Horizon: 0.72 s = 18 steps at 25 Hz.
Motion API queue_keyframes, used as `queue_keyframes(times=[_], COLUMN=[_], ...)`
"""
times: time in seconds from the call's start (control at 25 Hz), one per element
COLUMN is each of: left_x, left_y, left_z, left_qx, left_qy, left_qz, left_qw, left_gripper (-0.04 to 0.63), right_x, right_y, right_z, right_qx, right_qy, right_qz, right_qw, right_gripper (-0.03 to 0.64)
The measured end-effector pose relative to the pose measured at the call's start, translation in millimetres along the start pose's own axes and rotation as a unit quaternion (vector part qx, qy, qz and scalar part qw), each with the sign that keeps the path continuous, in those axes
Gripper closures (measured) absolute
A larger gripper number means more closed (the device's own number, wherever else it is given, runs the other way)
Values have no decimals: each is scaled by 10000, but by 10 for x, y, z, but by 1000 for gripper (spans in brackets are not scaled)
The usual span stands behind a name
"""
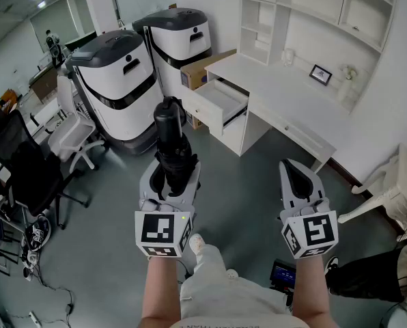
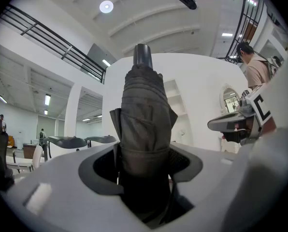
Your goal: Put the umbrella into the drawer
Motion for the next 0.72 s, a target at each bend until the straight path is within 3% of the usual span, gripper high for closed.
queue_keyframes(times=[0.36,0.72], left_x=[96,154], left_y=[211,590], left_z=[160,889], left_qx=[-72,-6], left_qy=[10,-45], left_qz=[-69,-182], left_qw=[9999,9998], left_gripper=[336,336], right_x=[44,139], right_y=[-24,-251], right_z=[202,920], right_qx=[61,154], right_qy=[-70,-3], right_qz=[68,12], right_qw=[9999,9999], right_gripper=[609,609])
Point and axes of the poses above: the fingertips, and each gripper's own axes: z forward along the fingers, y to its left, x out of its underside, the point moved 1 cm from there along -z, backward along the fingers, and after that the axes turned 3 degrees about -z, right-handed, at the moved point
